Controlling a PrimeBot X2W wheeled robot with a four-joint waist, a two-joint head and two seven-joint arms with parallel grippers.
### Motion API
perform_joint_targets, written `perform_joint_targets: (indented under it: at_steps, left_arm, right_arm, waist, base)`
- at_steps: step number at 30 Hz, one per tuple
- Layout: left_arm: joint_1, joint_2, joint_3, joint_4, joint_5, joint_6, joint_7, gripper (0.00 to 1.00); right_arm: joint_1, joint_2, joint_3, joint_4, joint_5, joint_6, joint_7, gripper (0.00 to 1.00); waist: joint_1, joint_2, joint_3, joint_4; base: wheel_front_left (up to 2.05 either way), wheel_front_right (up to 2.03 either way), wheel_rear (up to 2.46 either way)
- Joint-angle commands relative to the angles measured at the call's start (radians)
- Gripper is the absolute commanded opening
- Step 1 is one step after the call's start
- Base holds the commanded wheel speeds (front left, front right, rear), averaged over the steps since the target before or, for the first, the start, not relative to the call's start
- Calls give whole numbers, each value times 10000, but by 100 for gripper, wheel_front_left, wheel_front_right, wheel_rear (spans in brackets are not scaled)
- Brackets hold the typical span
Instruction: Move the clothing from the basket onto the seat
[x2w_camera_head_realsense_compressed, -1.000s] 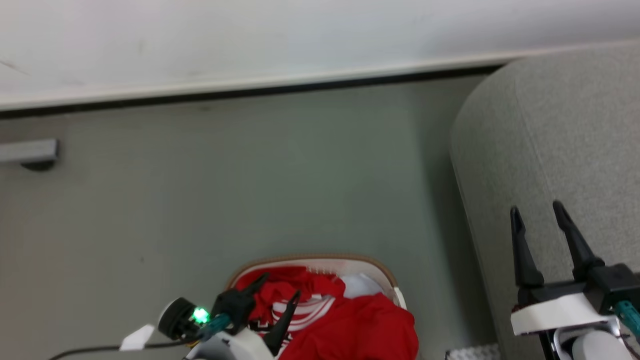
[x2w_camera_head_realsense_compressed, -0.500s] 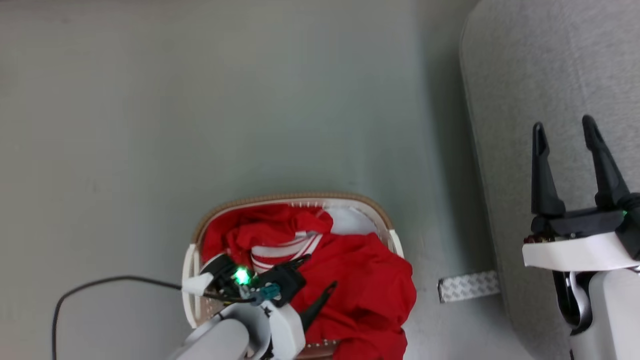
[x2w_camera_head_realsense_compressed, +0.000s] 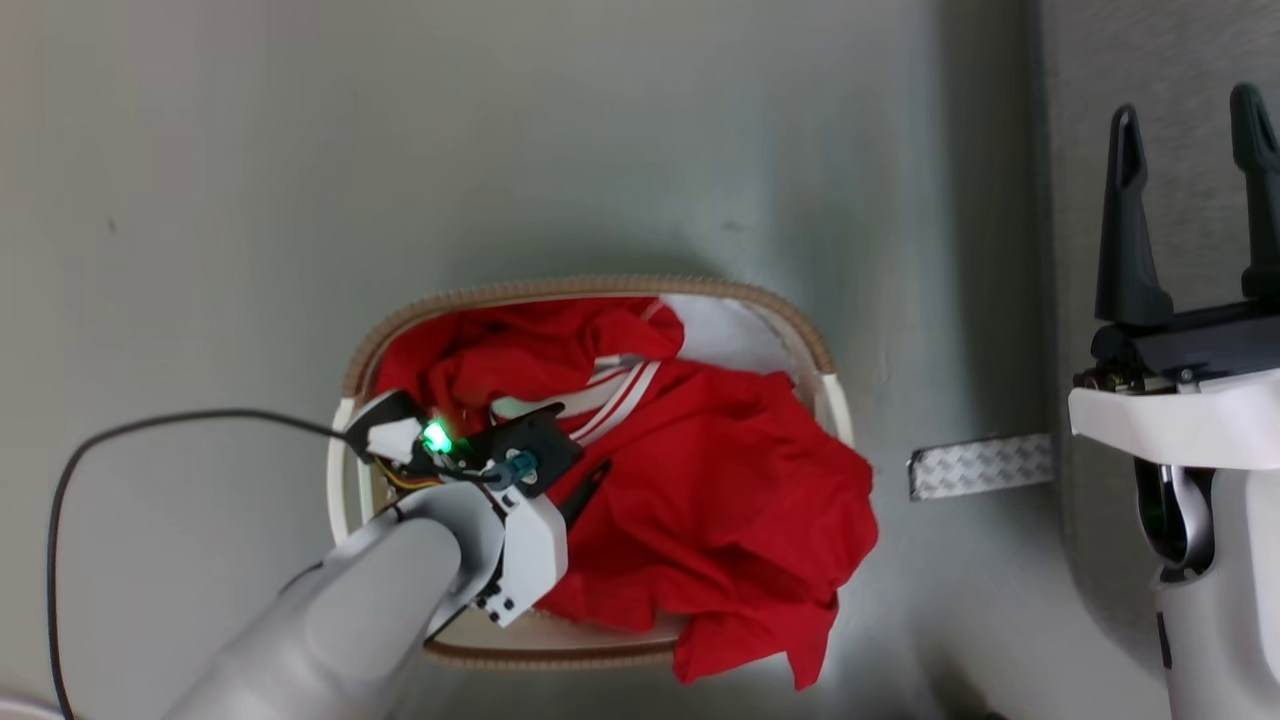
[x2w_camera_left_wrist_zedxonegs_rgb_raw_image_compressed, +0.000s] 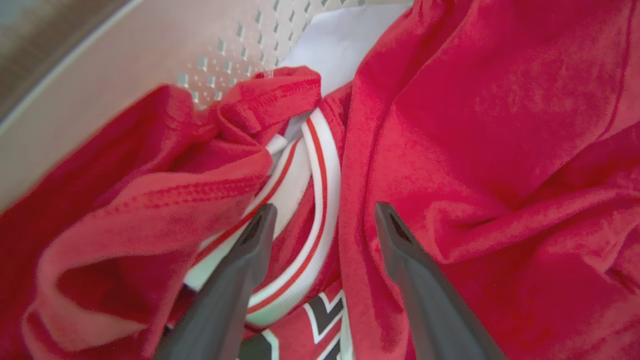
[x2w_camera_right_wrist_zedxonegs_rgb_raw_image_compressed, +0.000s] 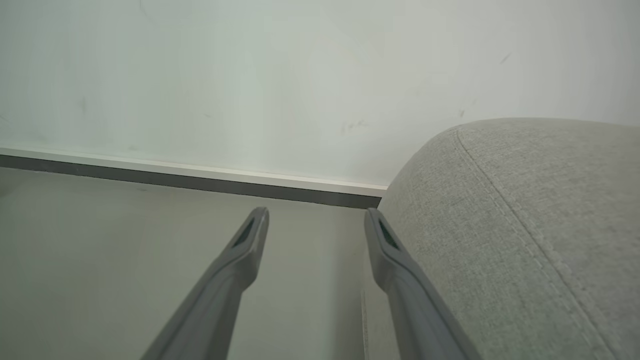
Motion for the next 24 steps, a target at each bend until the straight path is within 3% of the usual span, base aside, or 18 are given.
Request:
perform_joint_targets:
  at_steps: [1, 19, 20, 21, 24]
  left_arm:
    - [-178, -2, -68, 139, 98, 15, 20, 100]
    - [-1652, -779, -920, 2199, 806, 160, 217, 99]
    - [-1671, -828, -954, 2268, 798, 147, 157, 43]
    - [-1683, -879, -955, 2330, 740, 139, 110, 0]
    - [-1575, -959, -887, 2547, 473, 105, 8, 0]
  right_arm:
    - [-169, -13, -12, -87, -89, -21, -27, 100]
    - [-226, -13, 105, -777, 159, -22, -27, 100]
    - [-196, -15, 61, -764, 176, -22, -27, 100]
    - [-172, -16, 13, -735, 197, -22, -27, 100]
    - [-41, -36, -74, -599, 178, -22, -27, 100]
  waist:
    - [-2, 0, 463, 168]
    - [-2, 0, 1529, 72]
    - [-2, 0, 1521, 67]
    - [-2, 0, 1497, 68]
    - [-2, 0, 1271, 101]
  base:
    - [0, 0, 0]
    - [0, 0, 0]
    - [0, 0, 0]
    - [0, 0, 0]
    - [0, 0, 0]
